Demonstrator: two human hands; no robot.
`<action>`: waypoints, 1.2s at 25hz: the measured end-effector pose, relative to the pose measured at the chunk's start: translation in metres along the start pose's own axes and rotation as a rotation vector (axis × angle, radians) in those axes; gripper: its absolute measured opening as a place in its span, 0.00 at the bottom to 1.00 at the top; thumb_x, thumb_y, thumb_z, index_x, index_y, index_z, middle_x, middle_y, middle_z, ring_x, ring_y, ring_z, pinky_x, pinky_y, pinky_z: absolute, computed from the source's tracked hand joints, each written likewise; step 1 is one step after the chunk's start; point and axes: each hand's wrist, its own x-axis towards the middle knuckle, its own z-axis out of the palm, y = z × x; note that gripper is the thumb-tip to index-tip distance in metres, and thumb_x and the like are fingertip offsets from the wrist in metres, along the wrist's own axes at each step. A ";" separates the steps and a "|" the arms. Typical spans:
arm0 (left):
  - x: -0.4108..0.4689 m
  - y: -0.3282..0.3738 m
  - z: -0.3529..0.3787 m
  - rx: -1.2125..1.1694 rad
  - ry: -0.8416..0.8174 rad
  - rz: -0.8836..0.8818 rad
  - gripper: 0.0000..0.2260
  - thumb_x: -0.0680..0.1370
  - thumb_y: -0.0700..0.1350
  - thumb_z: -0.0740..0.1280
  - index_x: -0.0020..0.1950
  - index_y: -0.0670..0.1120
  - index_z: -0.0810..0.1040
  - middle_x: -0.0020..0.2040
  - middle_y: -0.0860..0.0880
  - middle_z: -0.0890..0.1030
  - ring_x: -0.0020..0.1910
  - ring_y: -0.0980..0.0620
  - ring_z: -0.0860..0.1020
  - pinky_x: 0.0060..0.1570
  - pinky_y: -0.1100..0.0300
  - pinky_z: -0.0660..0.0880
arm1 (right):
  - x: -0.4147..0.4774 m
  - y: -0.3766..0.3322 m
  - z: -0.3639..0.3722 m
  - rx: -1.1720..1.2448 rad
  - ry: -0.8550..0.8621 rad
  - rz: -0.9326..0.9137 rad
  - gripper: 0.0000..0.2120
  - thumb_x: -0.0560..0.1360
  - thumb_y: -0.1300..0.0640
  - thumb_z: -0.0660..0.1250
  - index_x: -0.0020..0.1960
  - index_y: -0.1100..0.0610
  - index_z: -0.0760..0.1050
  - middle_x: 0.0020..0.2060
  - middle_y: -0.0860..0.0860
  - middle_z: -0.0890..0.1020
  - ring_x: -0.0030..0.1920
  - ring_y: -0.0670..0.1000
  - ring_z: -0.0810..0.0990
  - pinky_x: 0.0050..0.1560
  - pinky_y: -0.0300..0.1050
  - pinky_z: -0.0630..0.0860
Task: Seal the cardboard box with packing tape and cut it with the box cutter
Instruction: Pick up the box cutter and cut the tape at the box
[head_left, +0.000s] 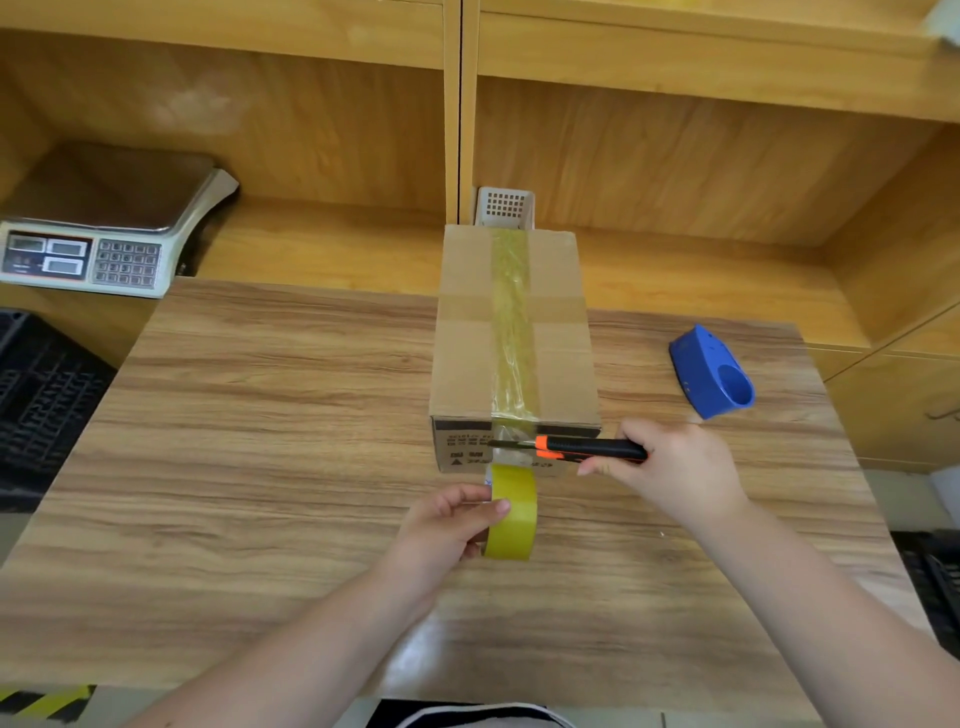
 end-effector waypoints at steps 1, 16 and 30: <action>0.000 0.000 0.000 0.000 -0.003 -0.002 0.09 0.71 0.42 0.74 0.50 0.41 0.82 0.40 0.44 0.83 0.35 0.51 0.76 0.31 0.63 0.69 | 0.001 0.000 0.003 -0.029 0.008 -0.034 0.30 0.59 0.27 0.63 0.28 0.55 0.69 0.16 0.51 0.69 0.18 0.55 0.69 0.20 0.41 0.66; -0.001 0.004 0.002 0.150 -0.032 0.010 0.05 0.72 0.40 0.73 0.42 0.44 0.77 0.31 0.52 0.81 0.30 0.57 0.77 0.29 0.67 0.68 | -0.006 0.034 0.009 -0.150 0.039 -0.144 0.28 0.65 0.31 0.63 0.27 0.56 0.68 0.17 0.49 0.68 0.19 0.52 0.63 0.23 0.36 0.58; 0.044 -0.062 -0.040 1.755 -0.089 0.510 0.09 0.74 0.47 0.62 0.53 0.48 0.75 0.50 0.46 0.83 0.51 0.44 0.80 0.51 0.53 0.71 | -0.107 0.083 0.107 0.453 -0.414 0.912 0.17 0.80 0.51 0.57 0.37 0.58 0.73 0.29 0.56 0.76 0.34 0.57 0.76 0.32 0.46 0.66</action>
